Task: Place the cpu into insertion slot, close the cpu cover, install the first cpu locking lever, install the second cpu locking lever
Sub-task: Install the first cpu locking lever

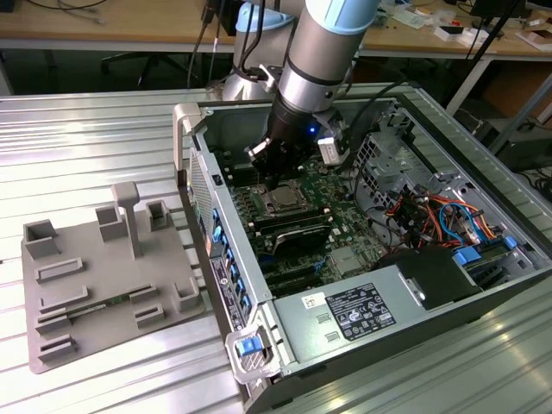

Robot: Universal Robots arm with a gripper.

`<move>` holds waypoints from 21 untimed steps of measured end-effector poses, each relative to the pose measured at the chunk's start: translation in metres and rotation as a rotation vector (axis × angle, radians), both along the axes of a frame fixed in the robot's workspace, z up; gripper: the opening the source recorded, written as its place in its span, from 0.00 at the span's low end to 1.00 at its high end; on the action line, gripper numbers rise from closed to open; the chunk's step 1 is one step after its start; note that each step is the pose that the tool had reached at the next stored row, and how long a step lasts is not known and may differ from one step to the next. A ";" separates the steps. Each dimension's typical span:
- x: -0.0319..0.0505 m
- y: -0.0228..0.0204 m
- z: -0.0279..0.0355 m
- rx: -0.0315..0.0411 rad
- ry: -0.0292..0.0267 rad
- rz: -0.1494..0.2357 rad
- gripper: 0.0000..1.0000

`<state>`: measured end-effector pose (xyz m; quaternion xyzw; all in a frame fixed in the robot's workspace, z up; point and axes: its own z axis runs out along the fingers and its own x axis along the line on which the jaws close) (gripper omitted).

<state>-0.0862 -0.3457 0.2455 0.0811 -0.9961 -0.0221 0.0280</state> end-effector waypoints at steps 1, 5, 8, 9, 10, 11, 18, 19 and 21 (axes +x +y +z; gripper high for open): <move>-0.0007 0.0000 0.0000 0.0000 -0.0001 0.000 0.11; -0.0047 0.0000 0.0000 0.0000 -0.0004 0.000 0.11; -0.0079 0.0000 0.0000 0.0000 -0.0009 0.000 0.11; -0.0088 0.0000 0.0000 0.0000 -0.0009 0.000 0.11; -0.0095 0.0000 0.0000 0.0000 -0.0009 0.000 0.11; -0.0100 0.0000 0.0000 0.0000 -0.0010 0.000 0.11; -0.0153 0.0000 0.0000 0.0000 -0.0016 0.000 0.11; -0.0157 0.0000 0.0000 -0.0001 -0.0016 0.000 0.11; -0.0161 0.0000 0.0000 0.0000 -0.0017 0.000 0.11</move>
